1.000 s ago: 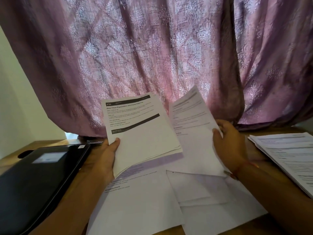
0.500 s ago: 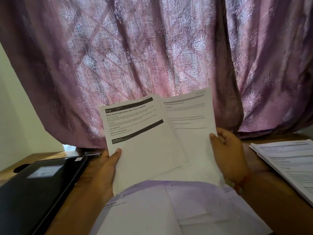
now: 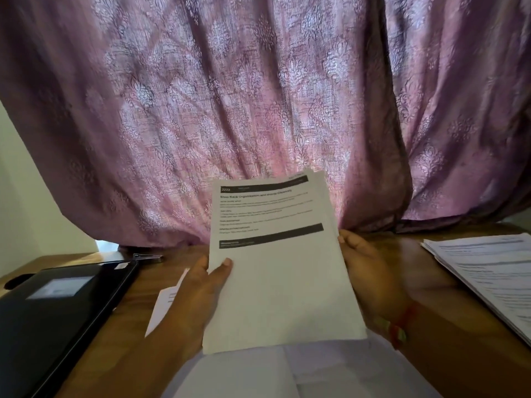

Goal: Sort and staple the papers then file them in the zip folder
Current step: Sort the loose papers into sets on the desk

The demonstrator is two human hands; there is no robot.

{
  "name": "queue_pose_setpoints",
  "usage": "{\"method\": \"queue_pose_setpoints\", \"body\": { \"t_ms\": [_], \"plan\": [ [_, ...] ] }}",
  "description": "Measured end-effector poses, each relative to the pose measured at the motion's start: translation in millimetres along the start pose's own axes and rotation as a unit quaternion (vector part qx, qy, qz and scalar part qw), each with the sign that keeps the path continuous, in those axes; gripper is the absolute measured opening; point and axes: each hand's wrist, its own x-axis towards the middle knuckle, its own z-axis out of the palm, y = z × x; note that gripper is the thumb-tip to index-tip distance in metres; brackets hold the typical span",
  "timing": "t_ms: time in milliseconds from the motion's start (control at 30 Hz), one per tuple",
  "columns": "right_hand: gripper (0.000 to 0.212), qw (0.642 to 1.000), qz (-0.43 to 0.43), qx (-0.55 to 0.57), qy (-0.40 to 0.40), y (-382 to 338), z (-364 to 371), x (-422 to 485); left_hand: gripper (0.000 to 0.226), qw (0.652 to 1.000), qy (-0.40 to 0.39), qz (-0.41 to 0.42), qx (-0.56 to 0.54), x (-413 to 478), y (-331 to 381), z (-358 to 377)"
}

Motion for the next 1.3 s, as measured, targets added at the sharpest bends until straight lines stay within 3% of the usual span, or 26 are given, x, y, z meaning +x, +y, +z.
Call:
{"method": "queue_pose_setpoints", "body": {
  "t_ms": [133, 200, 267, 333, 500, 533, 600, 633, 667, 700, 833, 933, 1000, 1067, 1100, 1167, 1233, 1300],
  "plan": [
    [0.044, 0.988, 0.070, 0.114, -0.076, -6, -3, 3, 0.023, 0.998, 0.011, 0.036, 0.051, -1, -1, 4],
    [0.042, 0.993, 0.047, 0.057, -0.091, -7, -2, 3, 0.025, 0.997, 0.024, 0.061, 0.040, -3, 1, 5],
    [0.022, 0.996, 0.003, -0.009, -0.088, -7, 1, -1, 0.028, 0.996, 0.033, 0.086, 0.008, -5, 5, 7],
    [0.025, 0.996, -0.029, -0.063, -0.064, -4, 7, -2, 0.033, 0.992, 0.034, 0.118, -0.009, -11, 14, 10],
    [0.022, 0.994, -0.088, -0.067, -0.005, -9, 12, -6, 0.038, 0.981, 0.031, 0.177, 0.078, -18, 27, 10],
    [0.025, 0.994, -0.083, -0.069, -0.016, -8, 12, -7, 0.038, 0.980, 0.030, 0.175, 0.088, -19, 26, 11],
    [0.050, 0.988, -0.083, -0.130, -0.022, -1, 10, -9, 0.037, 0.985, 0.007, 0.151, 0.081, -23, 19, 16],
    [0.050, 0.982, -0.090, -0.165, -0.019, 5, 9, -7, 0.036, 0.989, -0.009, 0.130, 0.067, -23, 14, 17],
    [0.037, 0.978, -0.101, -0.181, -0.012, 7, 8, -6, 0.035, 0.993, -0.023, 0.108, 0.050, -24, 11, 18],
    [0.027, 0.978, -0.114, -0.173, -0.014, 8, 8, -6, 0.034, 0.994, -0.022, 0.097, 0.043, -23, 9, 18],
    [0.018, 0.988, -0.123, -0.088, -0.010, 8, 7, -3, 0.027, 0.997, -0.012, 0.072, 0.037, -15, 10, 10],
    [0.027, 0.998, -0.046, -0.028, 0.033, 6, 6, -1, 0.029, 0.999, 0.022, 0.045, -0.008, -5, 12, 0],
    [0.027, 0.999, 0.037, -0.014, 0.002, 7, 8, -2, 0.035, 0.998, 0.049, 0.031, -0.028, 3, 12, -12],
    [0.023, 0.993, 0.044, -0.111, -0.026, 15, 13, -6, 0.035, 0.996, 0.080, 0.014, -0.045, 11, 12, -25],
    [0.022, 0.976, -0.007, -0.211, -0.049, 20, 14, -11, 0.034, 0.994, 0.094, 0.007, -0.059, 15, 13, -31],
    [0.029, 0.902, -0.123, -0.382, -0.157, 23, 22, -26, 0.024, 0.988, 0.115, -0.017, -0.099, 20, 14, -39],
    [0.045, 0.813, -0.143, -0.484, -0.290, 21, 33, -41, 0.017, 0.984, 0.128, -0.038, -0.121, 22, 14, -46],
    [0.054, 0.733, -0.149, -0.557, -0.360, 24, 40, -48, 0.017, 0.983, 0.140, -0.040, -0.114, 23, 14, -49]
  ]
}}
